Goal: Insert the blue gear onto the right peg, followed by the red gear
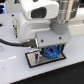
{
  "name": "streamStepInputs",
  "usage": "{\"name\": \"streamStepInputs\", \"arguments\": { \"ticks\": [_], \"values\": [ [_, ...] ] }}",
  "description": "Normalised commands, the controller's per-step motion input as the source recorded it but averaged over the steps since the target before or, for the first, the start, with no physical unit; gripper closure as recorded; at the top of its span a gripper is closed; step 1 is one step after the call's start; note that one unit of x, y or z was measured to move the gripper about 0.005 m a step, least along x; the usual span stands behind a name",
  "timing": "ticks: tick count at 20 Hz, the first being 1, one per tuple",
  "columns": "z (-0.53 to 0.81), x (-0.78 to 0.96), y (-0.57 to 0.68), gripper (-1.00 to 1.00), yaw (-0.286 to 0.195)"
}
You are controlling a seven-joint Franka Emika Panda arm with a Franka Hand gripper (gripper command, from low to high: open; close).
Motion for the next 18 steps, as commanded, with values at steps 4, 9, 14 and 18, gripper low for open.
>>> {"name": "streamStepInputs", "arguments": {
  "ticks": [4, 9, 14, 18],
  "values": [
    [-0.10, 0.11, 0.04, 1.00, 0.000],
    [0.00, 0.05, 0.07, -1.00, 0.000],
    [0.21, 0.00, 0.12, -1.00, 0.000],
    [0.48, -0.05, 0.12, -1.00, 0.000]
  ]
}}
